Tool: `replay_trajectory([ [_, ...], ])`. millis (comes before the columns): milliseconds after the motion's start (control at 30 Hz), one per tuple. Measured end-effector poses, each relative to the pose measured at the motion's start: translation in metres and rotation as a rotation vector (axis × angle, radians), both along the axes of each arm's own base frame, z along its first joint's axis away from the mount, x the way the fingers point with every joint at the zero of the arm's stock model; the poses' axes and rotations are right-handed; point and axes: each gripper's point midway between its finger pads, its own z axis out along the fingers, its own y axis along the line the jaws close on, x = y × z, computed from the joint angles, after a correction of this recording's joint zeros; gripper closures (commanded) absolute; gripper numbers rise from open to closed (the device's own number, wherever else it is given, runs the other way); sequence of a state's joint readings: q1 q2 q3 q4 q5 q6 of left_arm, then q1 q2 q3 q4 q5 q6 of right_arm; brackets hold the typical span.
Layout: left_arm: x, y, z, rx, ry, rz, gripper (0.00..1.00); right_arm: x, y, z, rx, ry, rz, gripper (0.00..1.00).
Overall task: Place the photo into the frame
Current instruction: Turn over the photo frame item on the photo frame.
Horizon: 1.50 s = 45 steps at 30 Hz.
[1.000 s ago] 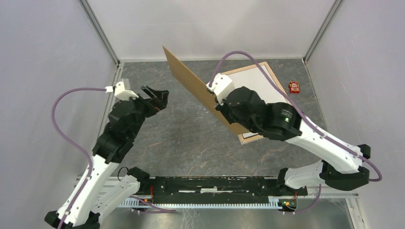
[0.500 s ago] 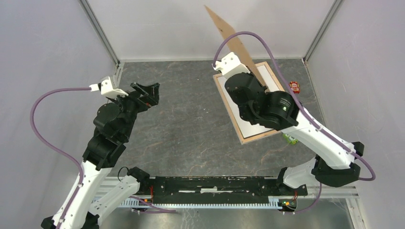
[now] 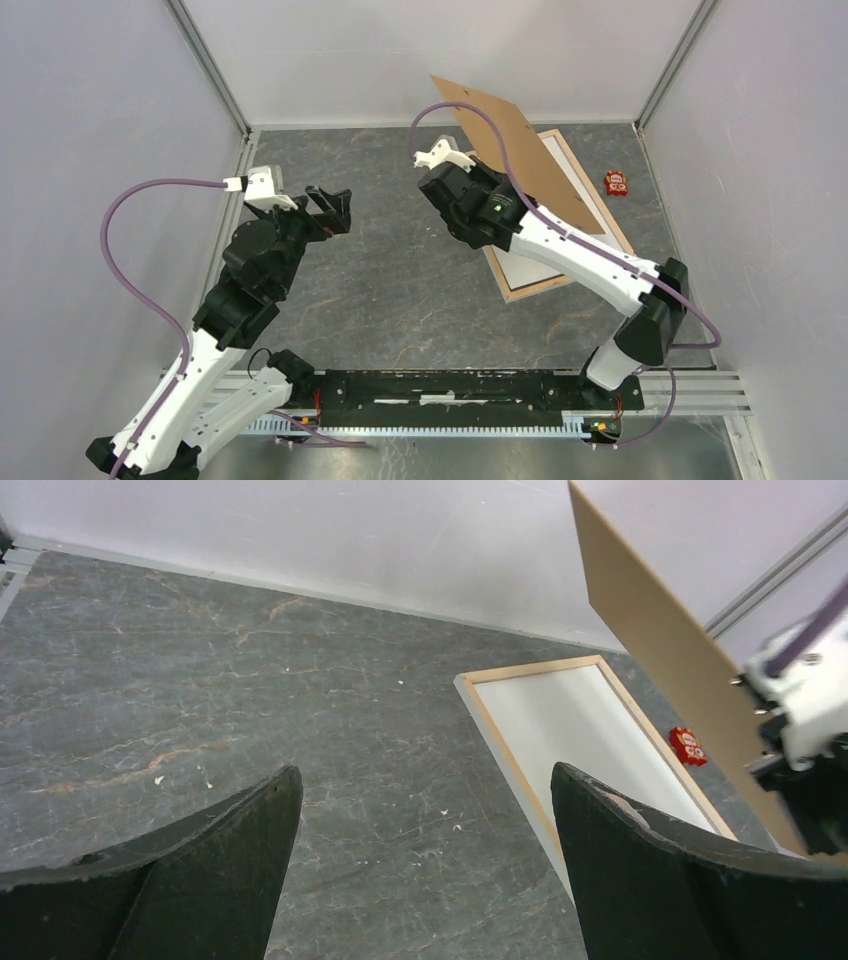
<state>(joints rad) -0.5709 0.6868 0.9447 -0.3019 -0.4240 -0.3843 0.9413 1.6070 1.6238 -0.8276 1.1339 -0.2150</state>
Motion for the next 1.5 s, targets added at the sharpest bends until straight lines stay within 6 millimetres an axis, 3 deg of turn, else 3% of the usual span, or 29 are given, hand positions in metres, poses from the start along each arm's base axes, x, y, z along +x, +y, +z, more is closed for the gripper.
replay_trajectory([
  [333, 0.002, 0.001, -0.005, 0.036, -0.002, 0.009, 0.0, 0.021, 0.01, -0.055, -0.058, 0.043, -0.033, 1.0],
  [767, 0.004, -0.002, -0.006, 0.039, 0.001, 0.005, 0.0, 0.014, -0.002, -0.12, -0.15, 0.091, -0.072, 1.0],
  [1500, 0.007, -0.007, -0.013, 0.052, 0.021, -0.004, 0.0, 0.018, -0.01, -0.165, -0.239, 0.045, -0.119, 1.0],
])
